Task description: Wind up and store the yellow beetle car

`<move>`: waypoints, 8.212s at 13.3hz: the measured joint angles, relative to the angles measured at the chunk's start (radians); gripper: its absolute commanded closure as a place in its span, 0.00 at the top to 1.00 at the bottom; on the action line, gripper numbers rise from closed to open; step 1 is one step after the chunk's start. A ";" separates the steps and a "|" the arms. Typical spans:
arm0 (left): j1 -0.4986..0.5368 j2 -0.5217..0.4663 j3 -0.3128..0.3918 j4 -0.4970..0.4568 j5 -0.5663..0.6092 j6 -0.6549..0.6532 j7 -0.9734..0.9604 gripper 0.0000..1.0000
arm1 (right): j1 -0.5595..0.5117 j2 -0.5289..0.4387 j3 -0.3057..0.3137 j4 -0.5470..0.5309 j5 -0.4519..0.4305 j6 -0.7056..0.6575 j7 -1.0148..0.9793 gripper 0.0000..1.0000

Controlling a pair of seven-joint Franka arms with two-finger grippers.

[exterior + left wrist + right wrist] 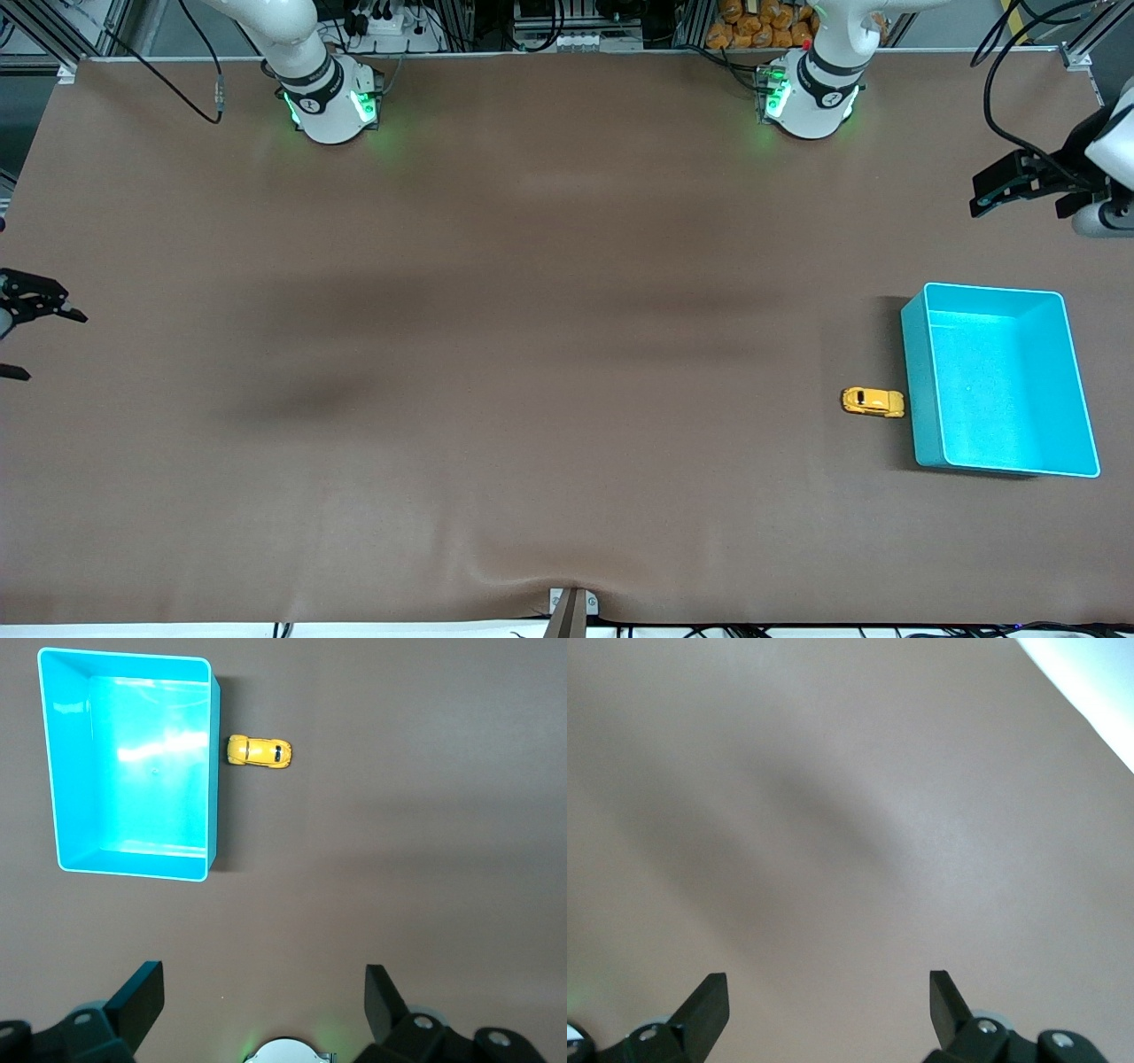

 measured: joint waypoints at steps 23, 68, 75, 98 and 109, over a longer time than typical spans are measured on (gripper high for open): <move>0.075 0.428 0.019 -0.148 0.038 0.430 -0.548 1.00 | -0.006 -0.155 0.075 -0.003 0.090 -0.056 0.886 1.00; 0.107 0.361 0.018 -0.257 0.034 0.799 -0.870 0.00 | 0.891 -0.542 -0.977 -0.346 0.346 0.080 0.723 1.00; 0.267 0.356 0.019 -0.257 0.034 0.724 -0.356 0.00 | 0.905 -0.544 -0.978 -0.356 0.347 0.080 0.723 1.00; 0.347 0.522 0.013 -0.379 0.079 0.962 0.224 0.00 | 0.833 -0.566 -1.010 -0.358 0.347 0.039 0.724 1.00; 0.346 0.545 0.012 -0.399 0.079 0.968 0.228 1.00 | 0.822 -0.567 -1.012 -0.359 0.347 0.018 0.724 1.00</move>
